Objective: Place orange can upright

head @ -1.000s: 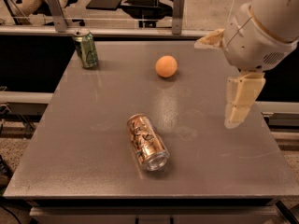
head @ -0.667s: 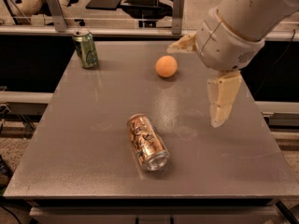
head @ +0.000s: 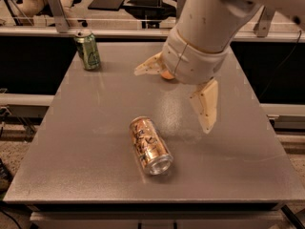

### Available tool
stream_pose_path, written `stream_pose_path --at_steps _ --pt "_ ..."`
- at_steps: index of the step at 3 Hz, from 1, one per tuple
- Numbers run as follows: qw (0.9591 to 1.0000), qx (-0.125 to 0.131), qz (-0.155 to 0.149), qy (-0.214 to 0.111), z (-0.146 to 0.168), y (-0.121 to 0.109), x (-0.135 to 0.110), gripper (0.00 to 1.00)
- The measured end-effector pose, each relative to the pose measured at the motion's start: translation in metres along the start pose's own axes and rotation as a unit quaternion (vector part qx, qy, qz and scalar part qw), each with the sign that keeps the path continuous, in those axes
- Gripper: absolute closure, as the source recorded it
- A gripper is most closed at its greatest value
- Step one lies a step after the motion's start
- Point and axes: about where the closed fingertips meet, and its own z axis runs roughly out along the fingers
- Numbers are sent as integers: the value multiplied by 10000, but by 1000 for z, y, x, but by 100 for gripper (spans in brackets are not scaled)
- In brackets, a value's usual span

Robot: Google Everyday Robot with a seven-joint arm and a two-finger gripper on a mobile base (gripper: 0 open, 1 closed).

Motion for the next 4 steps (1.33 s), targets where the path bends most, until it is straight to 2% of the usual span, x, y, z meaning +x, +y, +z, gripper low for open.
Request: stream_pose_path --at_steps 1,2,3,4 --pt "9963 -195 -826 109 15 -1 -15 0" --pt "9870 -303 -1568 182 25 -6 -25 0" --pt "9718 -390 -2313 255 35 -9 -38 0" --pt "9534 -562 -2953 249 48 -8 -50 0"
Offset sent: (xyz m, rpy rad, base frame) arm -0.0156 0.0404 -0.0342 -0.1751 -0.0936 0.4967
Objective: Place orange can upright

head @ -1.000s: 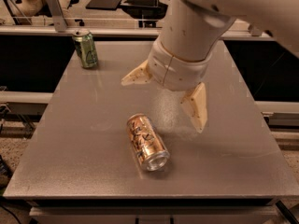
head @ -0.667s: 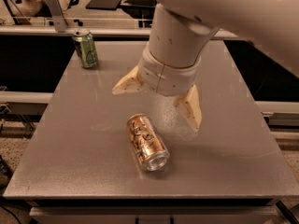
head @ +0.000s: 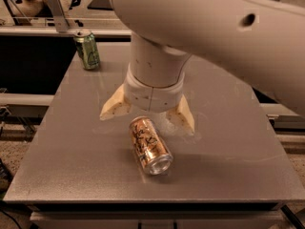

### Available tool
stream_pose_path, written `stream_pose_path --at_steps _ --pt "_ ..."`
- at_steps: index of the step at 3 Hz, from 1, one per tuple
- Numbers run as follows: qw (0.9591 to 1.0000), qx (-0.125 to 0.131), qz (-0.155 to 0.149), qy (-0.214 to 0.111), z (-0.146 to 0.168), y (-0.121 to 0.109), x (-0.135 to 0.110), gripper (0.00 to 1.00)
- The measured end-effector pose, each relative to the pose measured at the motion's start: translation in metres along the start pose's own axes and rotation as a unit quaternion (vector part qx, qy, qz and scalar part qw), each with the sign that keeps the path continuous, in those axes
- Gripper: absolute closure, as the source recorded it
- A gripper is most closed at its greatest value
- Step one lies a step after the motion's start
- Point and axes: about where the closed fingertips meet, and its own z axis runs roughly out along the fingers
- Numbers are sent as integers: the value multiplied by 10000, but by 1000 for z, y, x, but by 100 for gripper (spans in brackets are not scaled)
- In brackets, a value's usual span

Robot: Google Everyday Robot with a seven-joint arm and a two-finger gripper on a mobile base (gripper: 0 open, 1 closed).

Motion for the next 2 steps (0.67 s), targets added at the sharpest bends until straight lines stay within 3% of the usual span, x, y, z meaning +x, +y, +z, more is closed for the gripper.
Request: stream_pose_path --at_steps 1,2 --pt "9984 -231 -518 -81 14 -6 -7 0" --pt "9950 -503 -853 -121 25 -6 -6 0"
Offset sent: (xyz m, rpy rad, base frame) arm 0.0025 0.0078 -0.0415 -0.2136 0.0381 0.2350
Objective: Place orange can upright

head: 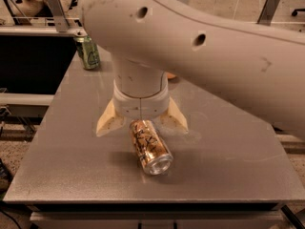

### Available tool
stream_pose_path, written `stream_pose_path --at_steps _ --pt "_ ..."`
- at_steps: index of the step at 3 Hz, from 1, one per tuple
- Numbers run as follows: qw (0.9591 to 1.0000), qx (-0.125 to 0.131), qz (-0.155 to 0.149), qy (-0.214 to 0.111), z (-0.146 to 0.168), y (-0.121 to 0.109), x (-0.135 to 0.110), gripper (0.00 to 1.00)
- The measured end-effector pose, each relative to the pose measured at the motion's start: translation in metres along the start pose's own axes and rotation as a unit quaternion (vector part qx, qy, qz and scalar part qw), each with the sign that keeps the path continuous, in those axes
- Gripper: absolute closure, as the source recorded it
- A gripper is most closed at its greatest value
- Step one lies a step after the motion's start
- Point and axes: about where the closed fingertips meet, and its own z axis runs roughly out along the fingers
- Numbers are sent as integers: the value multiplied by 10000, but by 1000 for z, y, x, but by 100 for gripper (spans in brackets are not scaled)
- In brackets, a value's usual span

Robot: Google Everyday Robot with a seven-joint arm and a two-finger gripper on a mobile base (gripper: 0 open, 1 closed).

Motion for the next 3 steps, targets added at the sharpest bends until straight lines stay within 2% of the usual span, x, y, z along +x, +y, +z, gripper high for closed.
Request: stream_pose_path --at_steps 2,3 --pt "9975 -455 -529 -72 14 3 5 0" --pt "9964 -524 -649 -143 18 4 4 0"
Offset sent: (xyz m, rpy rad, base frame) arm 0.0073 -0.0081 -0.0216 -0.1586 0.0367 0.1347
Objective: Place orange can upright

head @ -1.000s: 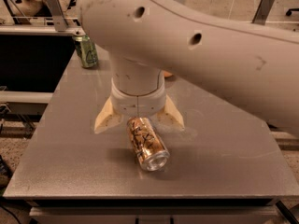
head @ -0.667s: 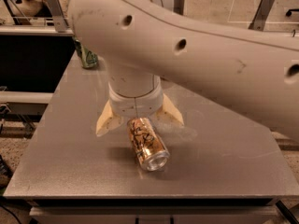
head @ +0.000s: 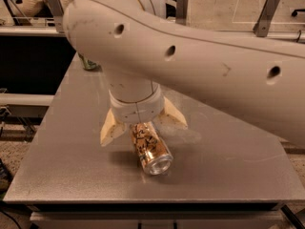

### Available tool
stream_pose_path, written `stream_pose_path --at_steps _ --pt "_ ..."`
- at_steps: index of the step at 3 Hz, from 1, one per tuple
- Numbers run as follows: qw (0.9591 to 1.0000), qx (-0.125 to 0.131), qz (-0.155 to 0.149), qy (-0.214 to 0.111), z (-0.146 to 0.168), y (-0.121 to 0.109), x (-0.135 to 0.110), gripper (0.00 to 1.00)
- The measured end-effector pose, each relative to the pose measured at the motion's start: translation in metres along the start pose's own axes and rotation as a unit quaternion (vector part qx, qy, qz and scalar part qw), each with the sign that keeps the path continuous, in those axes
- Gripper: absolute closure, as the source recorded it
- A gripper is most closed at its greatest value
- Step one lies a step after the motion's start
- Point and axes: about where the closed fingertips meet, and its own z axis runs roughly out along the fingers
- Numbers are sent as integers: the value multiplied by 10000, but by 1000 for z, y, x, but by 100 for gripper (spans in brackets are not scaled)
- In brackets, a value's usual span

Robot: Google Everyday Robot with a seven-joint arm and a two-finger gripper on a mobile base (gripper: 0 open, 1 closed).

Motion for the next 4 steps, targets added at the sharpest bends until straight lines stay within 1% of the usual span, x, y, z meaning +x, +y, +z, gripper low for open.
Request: stream_pose_path --at_steps 1,2,3,4 --pt "9997 -84 -194 -78 4 0 -4 18" --pt "9995 -88 -280 -81 6 -2 -2 42" --pt "9998 26 -203 -32 4 -5 4 65" --pt "9985 495 99 224 -15 -12 26 96"
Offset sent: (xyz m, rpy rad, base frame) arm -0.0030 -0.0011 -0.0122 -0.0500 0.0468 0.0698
